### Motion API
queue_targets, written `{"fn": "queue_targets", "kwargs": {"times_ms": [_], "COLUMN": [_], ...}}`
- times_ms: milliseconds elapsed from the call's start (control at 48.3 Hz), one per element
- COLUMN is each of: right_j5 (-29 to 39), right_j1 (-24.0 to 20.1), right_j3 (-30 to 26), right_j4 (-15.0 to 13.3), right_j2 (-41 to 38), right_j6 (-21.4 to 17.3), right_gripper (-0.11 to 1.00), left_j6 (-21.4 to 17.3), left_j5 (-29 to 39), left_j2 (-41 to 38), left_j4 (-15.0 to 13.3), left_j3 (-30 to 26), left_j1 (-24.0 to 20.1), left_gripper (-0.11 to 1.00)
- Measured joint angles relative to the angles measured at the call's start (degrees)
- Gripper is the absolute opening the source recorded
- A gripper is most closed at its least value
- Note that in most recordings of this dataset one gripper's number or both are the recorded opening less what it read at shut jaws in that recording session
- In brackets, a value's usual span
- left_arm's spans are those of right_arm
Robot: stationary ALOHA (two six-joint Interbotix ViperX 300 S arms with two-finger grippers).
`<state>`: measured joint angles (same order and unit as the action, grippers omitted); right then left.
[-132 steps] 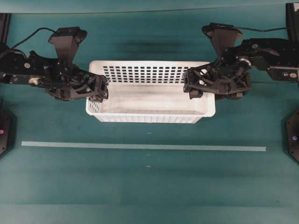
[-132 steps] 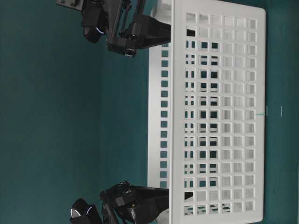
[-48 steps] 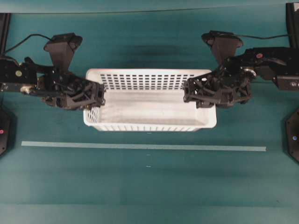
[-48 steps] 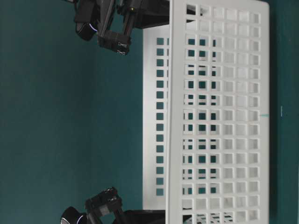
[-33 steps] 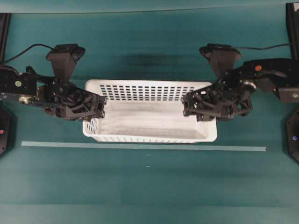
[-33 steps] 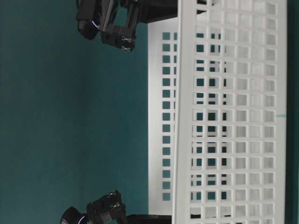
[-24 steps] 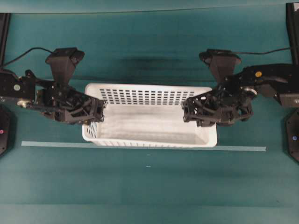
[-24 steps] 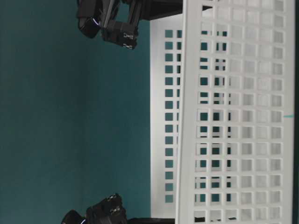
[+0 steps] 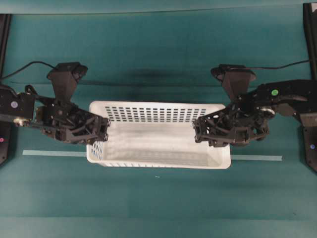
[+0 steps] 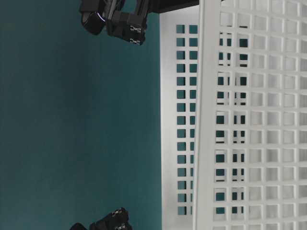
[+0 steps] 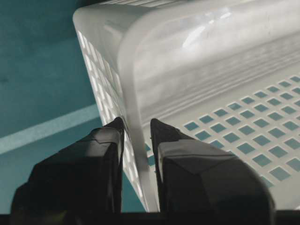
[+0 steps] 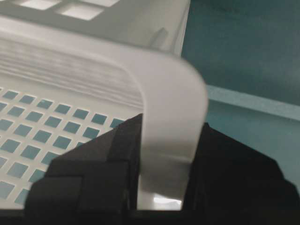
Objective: Lift the white basket with both hands.
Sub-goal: 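Hold the basket raised with both grippers, carrying it further forward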
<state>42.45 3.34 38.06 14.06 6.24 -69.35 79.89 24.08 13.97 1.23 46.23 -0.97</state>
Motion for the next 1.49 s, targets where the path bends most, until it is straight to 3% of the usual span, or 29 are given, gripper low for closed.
{"fn": "queue_targets", "kwargs": {"times_ms": [476,1492], "right_j5": [-0.4,-0.9], "right_j1": [-2.4,-3.5], "right_j3": [0.1,0.0], "right_j4": [0.0,0.1], "right_j2": [0.0,-0.2], "right_j6": [-2.2,-2.3], "right_gripper": [0.19,0.19], "left_j6": [2.0,4.0], "left_j5": [0.0,0.0], "left_j2": [0.0,-0.1], "left_j4": [0.0,0.0], "left_j3": [0.0,0.6], "left_j1": [1.9,3.9], "left_gripper": [0.12,0.12]}}
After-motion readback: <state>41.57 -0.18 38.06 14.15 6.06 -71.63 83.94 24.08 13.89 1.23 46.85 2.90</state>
